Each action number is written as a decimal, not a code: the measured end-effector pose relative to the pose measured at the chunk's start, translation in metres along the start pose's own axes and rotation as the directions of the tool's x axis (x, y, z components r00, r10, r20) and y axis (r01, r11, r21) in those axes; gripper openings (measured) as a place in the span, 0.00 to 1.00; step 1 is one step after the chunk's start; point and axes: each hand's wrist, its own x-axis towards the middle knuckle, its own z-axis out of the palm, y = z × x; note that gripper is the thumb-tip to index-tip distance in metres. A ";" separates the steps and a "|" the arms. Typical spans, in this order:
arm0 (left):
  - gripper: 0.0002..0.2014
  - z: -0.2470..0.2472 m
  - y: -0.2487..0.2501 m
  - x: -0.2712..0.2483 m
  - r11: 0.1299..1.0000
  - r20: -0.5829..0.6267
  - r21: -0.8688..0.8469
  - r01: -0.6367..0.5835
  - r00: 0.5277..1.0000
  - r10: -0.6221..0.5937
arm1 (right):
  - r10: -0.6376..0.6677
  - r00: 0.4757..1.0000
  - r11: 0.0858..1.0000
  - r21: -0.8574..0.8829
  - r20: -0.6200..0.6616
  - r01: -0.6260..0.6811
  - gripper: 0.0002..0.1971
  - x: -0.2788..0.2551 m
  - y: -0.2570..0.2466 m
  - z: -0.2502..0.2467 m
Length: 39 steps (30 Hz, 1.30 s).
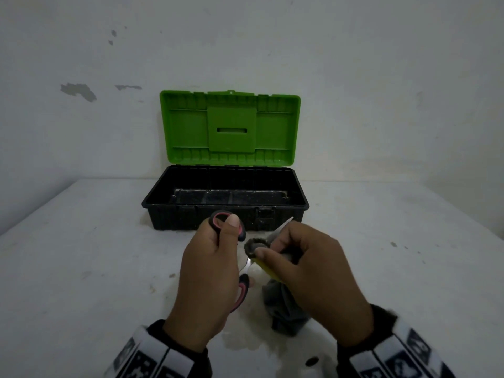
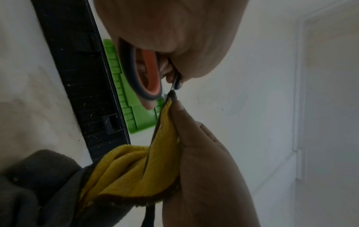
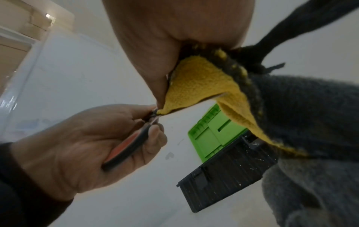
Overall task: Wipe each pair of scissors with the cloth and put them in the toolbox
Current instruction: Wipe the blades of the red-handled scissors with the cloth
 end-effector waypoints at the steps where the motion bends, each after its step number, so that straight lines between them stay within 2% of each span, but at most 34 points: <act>1: 0.17 0.000 0.000 0.000 1.000 -0.011 0.012 -0.017 1.000 0.017 | -0.001 1.000 1.000 0.005 -0.014 0.001 0.13 -0.001 0.001 0.003; 5: 0.18 -0.003 -0.002 -0.001 0.994 -0.004 0.049 -0.095 0.995 0.095 | 0.094 0.995 0.995 0.018 -0.018 -0.094 0.14 0.003 0.003 0.007; 8: 0.17 -0.006 -0.005 0.001 0.989 0.015 0.052 -0.141 0.990 0.140 | 0.150 0.986 0.988 0.050 -0.069 -0.146 0.15 0.010 0.005 0.001; 15: 0.16 -0.006 -0.006 -0.002 0.989 0.030 0.037 -0.144 0.989 0.142 | 0.320 0.938 0.936 0.196 -0.131 -0.292 0.20 0.031 0.027 -0.018; 18: 0.16 -0.007 -0.005 -0.002 0.990 0.038 0.031 -0.140 0.990 0.138 | 0.364 0.916 0.925 0.185 -0.170 -0.333 0.20 0.038 0.040 -0.027; 21: 0.17 -0.009 -0.006 0.002 0.979 0.022 0.058 -0.195 0.981 0.194 | 0.389 0.903 0.914 0.198 -0.182 -0.354 0.18 0.038 0.043 -0.037; 24: 0.15 -0.010 -0.011 0.009 0.947 0.007 0.147 -0.285 0.958 0.287 | 0.377 0.919 0.916 0.190 -0.112 -0.353 0.12 0.032 0.031 -0.036; 27: 0.16 -0.009 -0.016 0.015 0.910 0.009 0.240 -0.338 0.938 0.346 | 0.349 0.936 0.928 0.126 0.035 -0.351 0.08 0.023 0.017 -0.022; 29: 0.16 -0.007 -0.022 0.019 0.868 0.014 0.300 -0.395 0.912 0.410 | 0.360 0.923 0.921 0.108 0.137 -0.375 0.07 0.018 0.009 -0.010; 31: 0.16 -0.004 -0.027 0.020 0.837 0.033 0.330 -0.436 0.892 0.451 | 0.382 0.897 0.901 0.127 0.222 -0.415 0.10 0.014 0.004 0.002; 33: 0.17 -0.002 -0.030 0.019 0.769 0.087 0.396 -0.502 0.854 0.513 | 0.420 0.860 0.854 0.196 0.289 -0.482 0.15 0.013 -0.001 0.011; 34: 0.17 -0.002 -0.030 0.018 0.724 0.126 0.429 -0.541 0.829 0.545 | 0.463 0.827 0.799 0.254 0.319 -0.545 0.17 0.014 -0.003 0.014; 37: 0.19 -0.004 -0.027 0.017 0.609 0.232 0.497 -0.618 0.771 0.594 | 0.624 0.673 0.523 0.428 0.398 -0.737 0.21 0.020 -0.006 0.021; 39: 0.22 -0.005 -0.027 0.019 0.570 0.278 0.512 -0.643 0.752 0.598 | 0.653 0.614 0.428 0.453 0.444 -0.782 0.25 0.024 -0.002 0.022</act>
